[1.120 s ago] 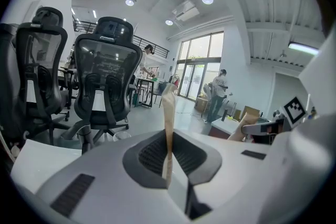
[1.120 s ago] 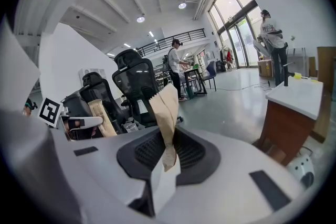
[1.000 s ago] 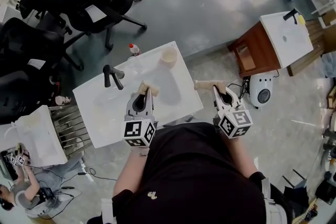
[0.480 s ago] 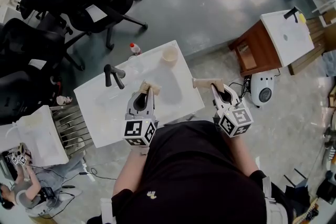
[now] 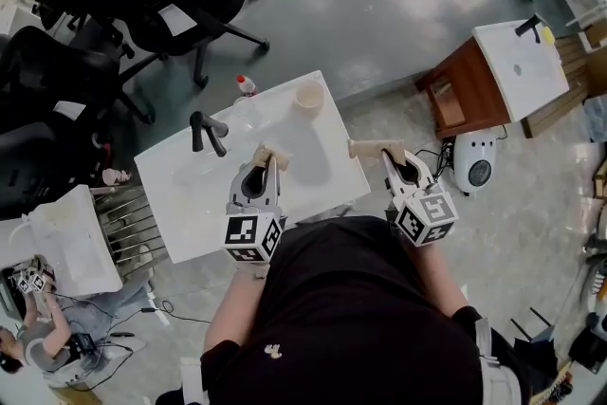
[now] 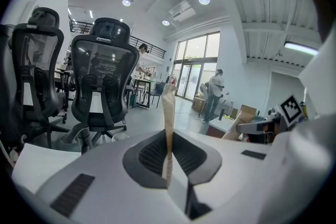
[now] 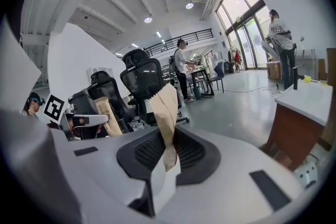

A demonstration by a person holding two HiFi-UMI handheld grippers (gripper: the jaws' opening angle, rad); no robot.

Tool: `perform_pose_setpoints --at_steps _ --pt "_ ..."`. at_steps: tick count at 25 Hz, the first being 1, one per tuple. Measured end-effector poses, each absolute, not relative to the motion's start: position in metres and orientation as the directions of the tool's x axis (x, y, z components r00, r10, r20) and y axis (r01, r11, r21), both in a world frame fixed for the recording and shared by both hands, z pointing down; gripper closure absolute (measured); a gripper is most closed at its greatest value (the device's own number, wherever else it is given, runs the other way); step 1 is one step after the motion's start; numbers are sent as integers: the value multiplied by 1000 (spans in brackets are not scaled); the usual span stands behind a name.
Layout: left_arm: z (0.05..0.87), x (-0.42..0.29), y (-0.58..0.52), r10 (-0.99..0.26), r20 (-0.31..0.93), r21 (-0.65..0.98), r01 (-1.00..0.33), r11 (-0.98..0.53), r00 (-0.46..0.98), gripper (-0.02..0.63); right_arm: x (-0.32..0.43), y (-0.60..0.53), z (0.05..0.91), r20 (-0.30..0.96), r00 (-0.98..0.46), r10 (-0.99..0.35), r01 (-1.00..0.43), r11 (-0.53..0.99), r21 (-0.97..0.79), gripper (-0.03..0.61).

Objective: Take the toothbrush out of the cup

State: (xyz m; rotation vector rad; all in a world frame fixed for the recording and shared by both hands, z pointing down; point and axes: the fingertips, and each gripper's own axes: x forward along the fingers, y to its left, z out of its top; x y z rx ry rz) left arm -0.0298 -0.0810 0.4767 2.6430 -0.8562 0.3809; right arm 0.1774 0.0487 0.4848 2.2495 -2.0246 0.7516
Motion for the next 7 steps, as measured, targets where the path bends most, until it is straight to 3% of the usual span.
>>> perform_pose_setpoints --at_steps 7 --pt "480 -33 -79 -519 355 232 -611 -757 778 575 176 51 486 362 39 -931 -943 -154 -296 515"
